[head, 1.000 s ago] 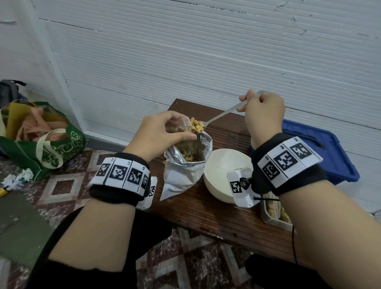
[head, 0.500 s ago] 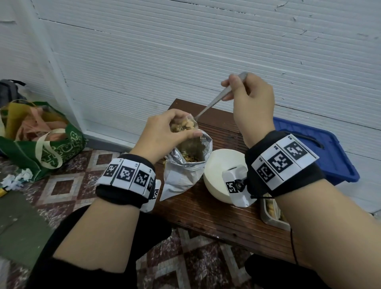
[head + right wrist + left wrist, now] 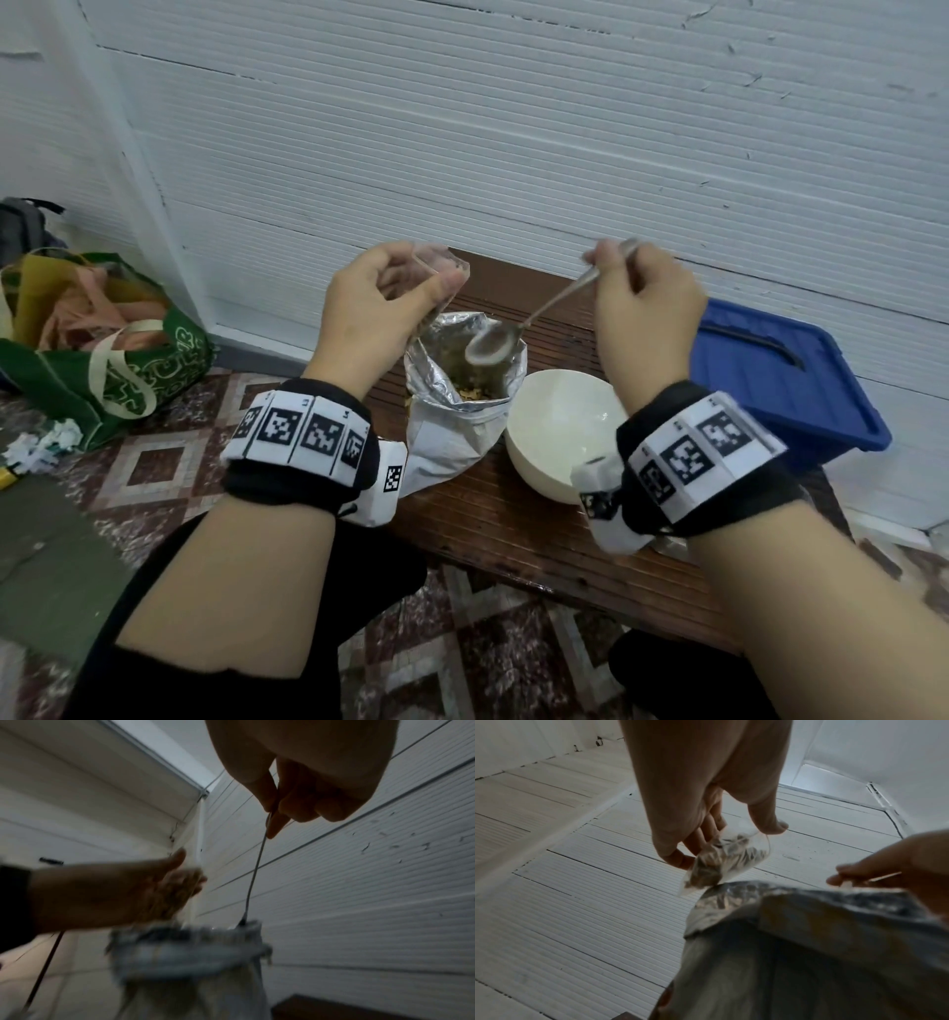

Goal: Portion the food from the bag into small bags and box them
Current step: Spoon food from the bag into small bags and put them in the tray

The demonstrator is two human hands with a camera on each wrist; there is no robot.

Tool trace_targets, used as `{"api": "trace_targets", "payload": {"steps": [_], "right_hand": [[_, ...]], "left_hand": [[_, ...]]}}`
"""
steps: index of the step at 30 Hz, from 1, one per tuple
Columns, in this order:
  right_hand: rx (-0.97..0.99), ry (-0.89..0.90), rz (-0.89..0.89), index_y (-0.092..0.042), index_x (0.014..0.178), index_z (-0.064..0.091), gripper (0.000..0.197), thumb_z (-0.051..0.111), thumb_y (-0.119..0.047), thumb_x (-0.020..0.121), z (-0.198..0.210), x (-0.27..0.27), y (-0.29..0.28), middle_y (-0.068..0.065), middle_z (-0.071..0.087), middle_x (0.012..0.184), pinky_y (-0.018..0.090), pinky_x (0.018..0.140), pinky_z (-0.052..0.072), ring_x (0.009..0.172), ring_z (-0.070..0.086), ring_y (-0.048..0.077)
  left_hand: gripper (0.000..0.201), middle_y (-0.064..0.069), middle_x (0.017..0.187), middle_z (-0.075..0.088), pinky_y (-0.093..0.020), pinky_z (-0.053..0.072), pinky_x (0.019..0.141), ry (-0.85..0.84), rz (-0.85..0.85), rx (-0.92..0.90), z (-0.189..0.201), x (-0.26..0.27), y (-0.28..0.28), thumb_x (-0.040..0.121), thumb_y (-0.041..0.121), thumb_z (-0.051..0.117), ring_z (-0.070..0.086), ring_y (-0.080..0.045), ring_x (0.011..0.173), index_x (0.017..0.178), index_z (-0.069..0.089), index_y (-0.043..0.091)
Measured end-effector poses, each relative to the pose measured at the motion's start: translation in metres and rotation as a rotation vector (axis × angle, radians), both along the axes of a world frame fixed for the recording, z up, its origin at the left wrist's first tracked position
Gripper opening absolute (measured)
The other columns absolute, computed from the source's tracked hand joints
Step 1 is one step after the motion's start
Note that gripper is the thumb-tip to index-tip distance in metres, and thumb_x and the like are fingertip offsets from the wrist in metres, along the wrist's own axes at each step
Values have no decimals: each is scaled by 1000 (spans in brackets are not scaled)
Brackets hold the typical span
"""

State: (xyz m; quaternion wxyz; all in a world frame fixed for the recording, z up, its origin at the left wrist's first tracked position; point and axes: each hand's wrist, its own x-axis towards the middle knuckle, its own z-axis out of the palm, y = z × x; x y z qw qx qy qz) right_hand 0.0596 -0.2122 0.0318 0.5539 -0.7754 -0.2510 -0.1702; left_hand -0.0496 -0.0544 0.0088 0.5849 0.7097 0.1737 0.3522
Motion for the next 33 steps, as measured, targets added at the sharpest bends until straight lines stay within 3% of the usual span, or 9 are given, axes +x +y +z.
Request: {"api": "trace_targets", "payload": {"steps": [4, 9, 14, 17, 20, 23, 26, 30, 33], "right_hand": [[-178, 53, 64, -10, 85, 68, 24, 53, -24, 96, -37, -15, 5, -8, 57, 64, 7, 53, 34, 54, 48, -1], [-226, 181, 115, -16, 84, 63, 16, 57, -28, 94, -50, -20, 10, -11, 57, 68, 22, 63, 36, 65, 50, 2], [-160, 324, 118, -21, 96, 62, 22, 54, -41, 94, -41, -15, -1, -8, 61, 81, 14, 63, 39, 76, 54, 4], [-61, 313, 71, -20, 92, 63, 25, 52, -43, 94, -31, -14, -11, -2, 63, 85, 16, 66, 40, 80, 56, 8], [17, 289, 67, -14, 84, 68, 33, 52, -41, 95, -16, -17, -23, -1, 64, 79, 13, 65, 39, 78, 56, 6], [21, 313, 130, -23, 68, 68, 34, 55, -40, 93, -5, -24, -39, 5, 60, 67, 18, 66, 40, 67, 53, 6], [21, 359, 179, -18, 54, 62, 41, 61, -38, 89, 0, -28, -58, 1, 51, 55, 28, 64, 37, 58, 45, 7], [-28, 367, 175, -13, 61, 68, 29, 62, -23, 88, -5, -27, -84, -7, 62, 57, 29, 69, 39, 59, 50, 3], [-69, 369, 132, -8, 63, 69, 28, 61, -18, 88, -13, -23, -100, -8, 63, 59, 27, 68, 39, 61, 51, 1]], "left_hand": [[33, 10, 94, 72, -16, 52, 81, -32, -28, -3, 1, 1, -4, 65, 36, 76, 68, -4, 94, 95, 67, 27], [30, 13, 91, 73, -15, 51, 80, -44, -68, 11, 4, 0, -10, 66, 38, 75, 68, -2, 93, 93, 67, 29], [28, 15, 91, 72, -12, 49, 79, -54, -130, 39, 8, 1, -23, 69, 37, 72, 67, 1, 92, 96, 66, 28], [28, 15, 93, 72, -12, 49, 80, -56, -180, 47, 11, 3, -33, 71, 37, 70, 67, 1, 94, 98, 66, 28], [31, 8, 101, 73, -24, 53, 88, -36, -216, 56, 11, 7, -46, 74, 40, 68, 67, -5, 99, 102, 67, 28], [35, 5, 104, 73, -31, 54, 90, -34, -261, 73, 9, 12, -63, 77, 43, 66, 67, -10, 101, 108, 67, 28], [39, 4, 106, 72, -28, 53, 90, -35, -301, 94, 2, 18, -83, 79, 40, 65, 66, -10, 102, 114, 66, 22], [34, 5, 108, 71, -22, 48, 94, -4, -346, 161, -12, 24, -107, 87, 28, 66, 64, -5, 100, 121, 65, 22], [44, 4, 111, 71, -17, 46, 94, 46, -424, 210, -23, 25, -121, 84, 32, 68, 63, -7, 104, 127, 58, 30]]}}
